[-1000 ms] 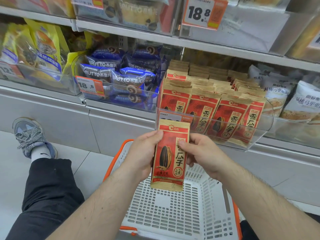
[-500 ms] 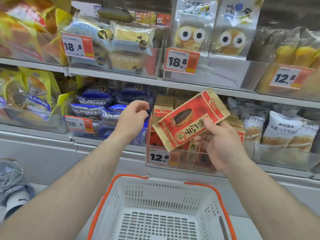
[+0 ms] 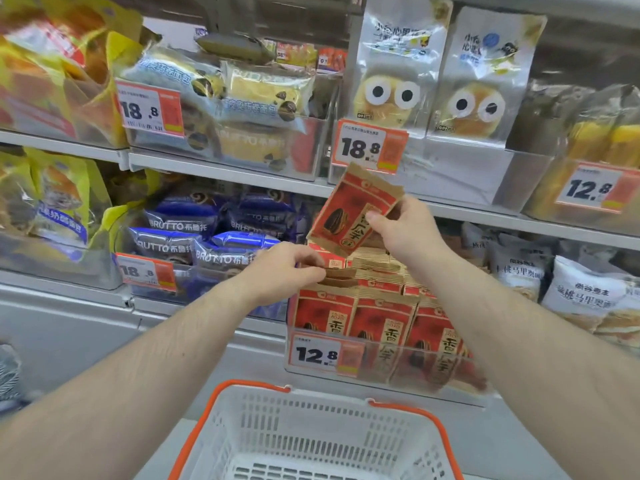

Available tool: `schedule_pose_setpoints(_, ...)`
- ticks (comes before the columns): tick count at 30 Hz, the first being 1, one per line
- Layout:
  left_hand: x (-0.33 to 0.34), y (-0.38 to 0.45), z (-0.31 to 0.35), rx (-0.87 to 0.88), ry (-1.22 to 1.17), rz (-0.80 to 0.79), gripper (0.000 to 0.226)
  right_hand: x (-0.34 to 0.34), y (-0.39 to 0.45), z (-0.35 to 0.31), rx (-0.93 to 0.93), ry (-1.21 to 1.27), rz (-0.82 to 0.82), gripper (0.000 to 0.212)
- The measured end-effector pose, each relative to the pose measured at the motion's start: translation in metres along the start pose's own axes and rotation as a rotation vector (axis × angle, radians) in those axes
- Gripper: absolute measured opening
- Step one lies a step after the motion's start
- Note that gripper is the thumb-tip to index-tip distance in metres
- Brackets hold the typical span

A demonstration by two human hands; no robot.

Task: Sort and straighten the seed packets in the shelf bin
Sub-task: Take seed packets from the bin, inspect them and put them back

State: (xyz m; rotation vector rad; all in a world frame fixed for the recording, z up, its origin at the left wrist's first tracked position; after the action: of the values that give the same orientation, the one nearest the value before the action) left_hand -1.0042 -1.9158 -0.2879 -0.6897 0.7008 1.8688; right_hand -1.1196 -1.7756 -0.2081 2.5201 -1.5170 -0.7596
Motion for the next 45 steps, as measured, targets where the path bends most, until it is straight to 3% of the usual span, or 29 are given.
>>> schedule_pose_setpoints(3, 0.000, 0.000, 0.001, 0.036, 0.056, 0.018, 0.007, 0.014, 0.011, 0.010, 0.010, -0.117, -0.060, 0.006)
schedule_pose_setpoints(8, 0.002, 0.000, -0.001, 0.059, 0.055, -0.009, 0.008, 0.031, 0.023, 0.020, 0.038, -0.231, -0.126, 0.013)
schedule_pose_setpoints(11, 0.002, 0.003, -0.004, 0.032, 0.040, -0.029, 0.017, 0.044, 0.028, 0.026, 0.067, -0.270, -0.206, 0.015)
schedule_pose_setpoints(14, -0.002, 0.013, -0.001, -0.023, -0.029, -0.054, 0.012, 0.059, 0.028, 0.034, 0.094, -0.436, -0.322, 0.017)
schedule_pose_setpoints(18, -0.006, 0.031, 0.015, -0.018, 0.177, -0.143, 0.016, 0.057, 0.033, 0.031, 0.035, -0.513, -0.288, 0.021)
schedule_pose_setpoints(22, -0.001, 0.043, 0.026, 0.019, 0.315, -0.257, 0.009, 0.052, 0.039, 0.016, -0.099, -0.540, -0.202, 0.009)
schedule_pose_setpoints(25, 0.005, 0.050, 0.028, 0.034, 0.424, -0.328, 0.003, 0.059, 0.041, 0.023, -0.083, -0.643, -0.235, 0.006)
schedule_pose_setpoints(28, 0.008, 0.054, 0.032, 0.075, 0.567, -0.336, 0.011, 0.064, 0.042, 0.030, -0.042, -0.680, -0.272, 0.007)
schedule_pose_setpoints(31, 0.006, 0.052, 0.042, 0.159, 0.725, -0.265, 0.018, 0.065, 0.043, 0.031, -0.020, -0.700, -0.322, 0.012)
schedule_pose_setpoints(34, -0.014, 0.047, 0.052, 0.193, 0.751, -0.132, 0.011, 0.067, 0.040, 0.030, -0.030, -0.770, -0.373, 0.009)
schedule_pose_setpoints(38, -0.072, 0.017, 0.059, 0.181, 0.503, 0.190, 0.009, 0.076, 0.032, 0.037, -0.008, -0.847, -0.506, 0.033)
schedule_pose_setpoints(41, -0.102, -0.011, 0.044, 0.126, 0.235, 0.407, 0.010, 0.076, 0.031, 0.037, 0.000, -0.848, -0.540, 0.018)
schedule_pose_setpoints(45, -0.108, -0.023, 0.036, 0.083, 0.139, 0.482, 0.012, 0.073, 0.027, 0.025, -0.032, -0.766, -0.480, 0.022)
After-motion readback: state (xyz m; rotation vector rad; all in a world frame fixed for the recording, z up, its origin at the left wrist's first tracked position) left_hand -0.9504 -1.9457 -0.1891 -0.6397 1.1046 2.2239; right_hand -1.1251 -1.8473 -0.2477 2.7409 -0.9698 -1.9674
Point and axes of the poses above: each hand's wrist, its own y-axis towards the middle knuckle, its own x-axis out of the palm, z = x × y, the point moved 10 cm from there along y, towards the middle knuckle, and after that the axes turned 4 degrees about y, right-handed, at the moved point
